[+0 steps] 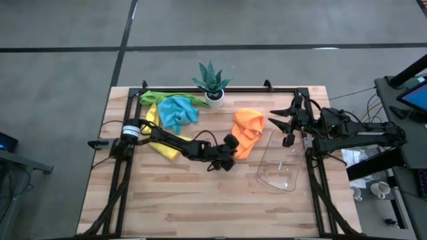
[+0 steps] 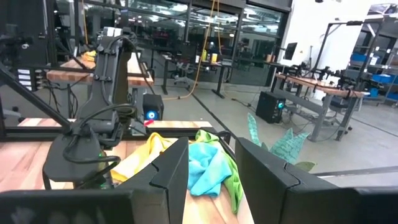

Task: Roll microfiber towels into tight, uniform cylinder then place into a basket
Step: Fold the orange microfiber cloth

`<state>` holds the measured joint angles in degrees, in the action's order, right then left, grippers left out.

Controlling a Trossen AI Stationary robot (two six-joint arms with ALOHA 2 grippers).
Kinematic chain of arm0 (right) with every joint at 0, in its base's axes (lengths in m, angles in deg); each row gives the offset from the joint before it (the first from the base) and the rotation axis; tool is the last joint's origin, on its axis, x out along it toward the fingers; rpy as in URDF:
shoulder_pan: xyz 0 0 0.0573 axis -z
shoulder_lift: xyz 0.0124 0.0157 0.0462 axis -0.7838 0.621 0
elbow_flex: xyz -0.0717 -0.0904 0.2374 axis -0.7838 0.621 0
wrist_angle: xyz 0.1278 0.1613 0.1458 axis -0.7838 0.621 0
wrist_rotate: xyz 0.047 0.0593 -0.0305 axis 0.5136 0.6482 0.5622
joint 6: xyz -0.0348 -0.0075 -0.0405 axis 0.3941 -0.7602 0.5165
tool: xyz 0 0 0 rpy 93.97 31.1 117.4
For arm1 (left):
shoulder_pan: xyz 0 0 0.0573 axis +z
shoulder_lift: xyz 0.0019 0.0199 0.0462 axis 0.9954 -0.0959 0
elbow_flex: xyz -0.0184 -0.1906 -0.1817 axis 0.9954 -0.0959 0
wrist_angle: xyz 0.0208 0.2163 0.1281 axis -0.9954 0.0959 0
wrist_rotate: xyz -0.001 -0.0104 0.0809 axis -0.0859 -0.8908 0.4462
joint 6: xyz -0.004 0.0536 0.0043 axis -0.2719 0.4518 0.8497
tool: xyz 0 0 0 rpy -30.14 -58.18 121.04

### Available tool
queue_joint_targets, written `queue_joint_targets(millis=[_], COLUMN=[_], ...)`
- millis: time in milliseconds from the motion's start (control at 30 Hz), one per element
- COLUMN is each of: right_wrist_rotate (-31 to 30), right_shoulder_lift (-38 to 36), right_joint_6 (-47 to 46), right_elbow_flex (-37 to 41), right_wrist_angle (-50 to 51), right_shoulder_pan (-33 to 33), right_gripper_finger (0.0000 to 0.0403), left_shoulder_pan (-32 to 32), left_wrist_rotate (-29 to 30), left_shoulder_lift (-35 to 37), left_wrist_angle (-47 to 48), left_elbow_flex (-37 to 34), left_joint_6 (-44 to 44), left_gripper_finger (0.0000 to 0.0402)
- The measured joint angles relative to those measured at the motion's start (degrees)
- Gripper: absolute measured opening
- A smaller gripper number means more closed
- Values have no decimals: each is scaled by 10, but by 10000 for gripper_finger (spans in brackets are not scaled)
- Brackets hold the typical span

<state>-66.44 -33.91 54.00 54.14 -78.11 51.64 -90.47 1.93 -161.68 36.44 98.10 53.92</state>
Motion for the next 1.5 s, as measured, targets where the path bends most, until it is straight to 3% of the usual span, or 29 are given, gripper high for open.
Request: queue_joint_targets(millis=[233,633,833,1000,1267,1500], right_wrist_rotate=[0,0,0,0,0,5], right_shoulder_lift=[0,5,33,77,152,240], right_joint_6=[0,0,0,1,-12,-30], right_elbow_flex=[0,0,0,0,-24,-90], right_wrist_angle=[0,0,-12,-21,10,105], right_shoulder_pan=[0,0,0,0,0,0], right_gripper_finger=[128,128,128,141,195,220], left_shoulder_pan=[-7,-4,9,15,37,65], left_wrist_rotate=[0,46,46,41,14,26], left_shoulder_lift=[39,360,448,451,372,301], left_wrist_angle=[14,130,135,151,248,256], left_elbow_flex=[4,-8,-8,-7,35,170], left_joint_6=[-59,-214,-285,-308,-347,-327], left_gripper_finger=[1,0,0,0,0,0])
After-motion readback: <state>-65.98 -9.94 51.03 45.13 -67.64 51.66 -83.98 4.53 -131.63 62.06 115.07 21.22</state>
